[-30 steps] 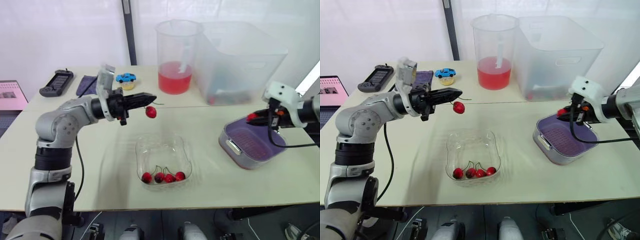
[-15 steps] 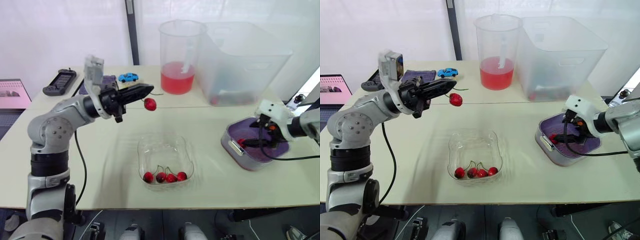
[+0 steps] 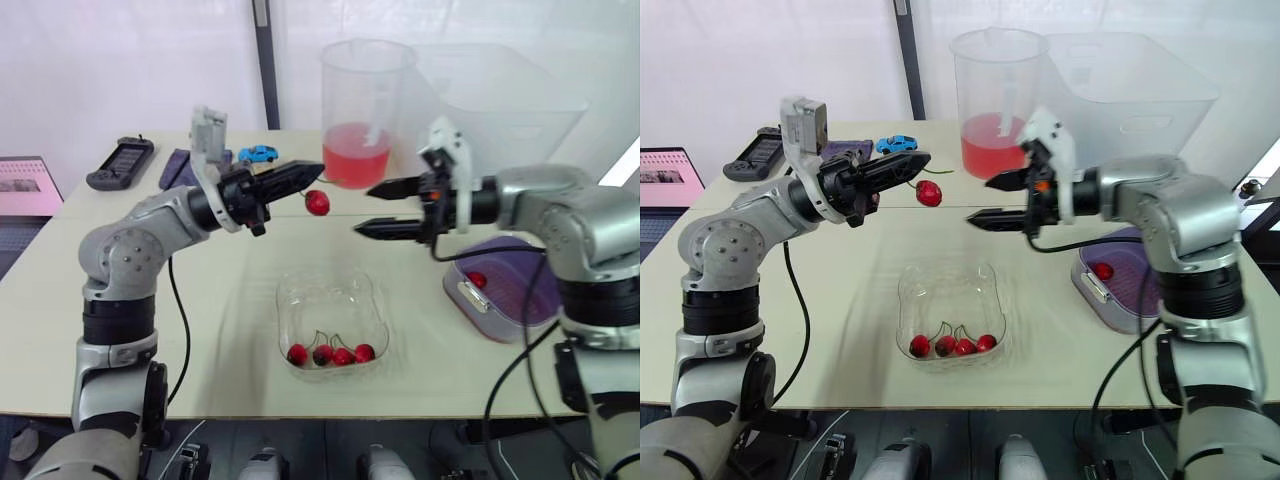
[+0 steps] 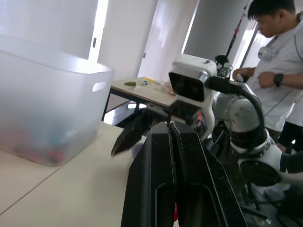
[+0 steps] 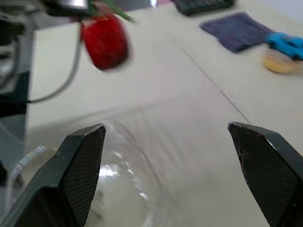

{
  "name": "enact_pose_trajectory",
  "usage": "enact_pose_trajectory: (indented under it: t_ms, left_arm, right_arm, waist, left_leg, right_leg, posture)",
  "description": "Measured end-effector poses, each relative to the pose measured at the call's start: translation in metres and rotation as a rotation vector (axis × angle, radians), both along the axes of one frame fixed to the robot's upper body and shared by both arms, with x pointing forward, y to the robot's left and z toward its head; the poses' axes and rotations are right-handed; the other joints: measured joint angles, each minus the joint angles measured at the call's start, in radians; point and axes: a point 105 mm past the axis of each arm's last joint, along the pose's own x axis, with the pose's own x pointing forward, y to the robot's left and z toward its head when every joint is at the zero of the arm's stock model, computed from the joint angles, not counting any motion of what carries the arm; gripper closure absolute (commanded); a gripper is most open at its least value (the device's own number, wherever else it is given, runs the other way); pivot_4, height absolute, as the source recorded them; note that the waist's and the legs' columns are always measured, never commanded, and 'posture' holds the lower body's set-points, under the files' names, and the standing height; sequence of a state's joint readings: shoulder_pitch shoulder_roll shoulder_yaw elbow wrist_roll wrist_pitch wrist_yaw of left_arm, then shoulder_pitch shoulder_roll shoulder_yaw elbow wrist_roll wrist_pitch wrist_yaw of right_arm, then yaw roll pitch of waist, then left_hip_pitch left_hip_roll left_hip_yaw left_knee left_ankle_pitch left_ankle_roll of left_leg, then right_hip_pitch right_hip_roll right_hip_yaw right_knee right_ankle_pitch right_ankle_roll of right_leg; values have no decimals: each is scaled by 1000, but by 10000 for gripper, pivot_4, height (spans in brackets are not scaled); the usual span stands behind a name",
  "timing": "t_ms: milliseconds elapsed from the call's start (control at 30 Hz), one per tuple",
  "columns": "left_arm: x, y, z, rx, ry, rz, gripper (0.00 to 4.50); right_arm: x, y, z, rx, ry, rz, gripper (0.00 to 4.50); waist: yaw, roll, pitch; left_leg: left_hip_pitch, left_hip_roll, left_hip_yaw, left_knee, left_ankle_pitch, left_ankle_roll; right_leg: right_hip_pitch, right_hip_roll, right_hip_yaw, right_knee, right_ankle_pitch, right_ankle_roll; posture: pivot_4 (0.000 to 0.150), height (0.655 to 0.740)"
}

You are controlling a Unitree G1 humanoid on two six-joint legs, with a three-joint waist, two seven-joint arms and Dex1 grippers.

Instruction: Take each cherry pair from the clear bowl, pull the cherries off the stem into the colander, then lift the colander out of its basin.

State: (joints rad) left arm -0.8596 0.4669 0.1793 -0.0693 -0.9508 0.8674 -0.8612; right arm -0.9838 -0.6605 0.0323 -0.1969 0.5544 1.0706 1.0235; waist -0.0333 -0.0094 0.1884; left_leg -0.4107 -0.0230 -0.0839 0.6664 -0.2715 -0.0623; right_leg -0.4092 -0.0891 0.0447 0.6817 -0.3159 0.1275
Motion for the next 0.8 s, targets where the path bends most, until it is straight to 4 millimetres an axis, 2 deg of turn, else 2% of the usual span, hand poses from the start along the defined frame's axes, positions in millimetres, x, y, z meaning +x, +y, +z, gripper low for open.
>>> enact_pose_trajectory:
  t_ms: [100,200,300,367,767,800]
  left_arm:
    - [0,-1,-1,3,1,-6,45000]
    - [-1,-2,-1,6,2,-9,45000]
    - [-3,-3,-1,11,-5,-20,45000]
    - [-4,-5,-1,18,-9,-27,45000]
    - [-5,-8,-3,29,-10,-39,45000]
    - [-5,-8,-4,30,-10,-39,45000]
  right_arm:
    - [-3,16,0,32,-5,24,661]
    - [-2,23,0,35,-11,20,661]
    - [-2,30,2,54,-16,29,9988]
    - [-3,35,4,70,-25,38,19495]
    - [-8,39,6,78,-37,59,19495]
    - [-8,39,6,80,-36,62,21837]
  waist:
    - [-1,0,0]
    - [-6,0,0]
    - [-11,0,0]
    - [-12,0,0]
    - [-12,0,0]
    - [-12,0,0]
  left_leg:
    - [0,0,0,0,0,0]
    - [0,0,0,0,0,0]
    - [0,0,0,0,0,0]
    - [0,0,0,-1,0,0]
    - [0,0,0,0,0,1]
    - [0,0,0,0,0,1]
  right_leg:
    - [0,0,0,0,0,0]
    - [0,1,0,1,0,0]
    - [0,1,0,0,0,0]
    - [-1,1,0,1,0,0]
    - [0,1,0,1,0,0]
    - [0,1,0,1,0,0]
  posture:
    - [1500,7337]
    - [1500,7337]
    - [1500,7337]
    - [1500,7337]
    - [1500,7337]
    - [1500,7337]
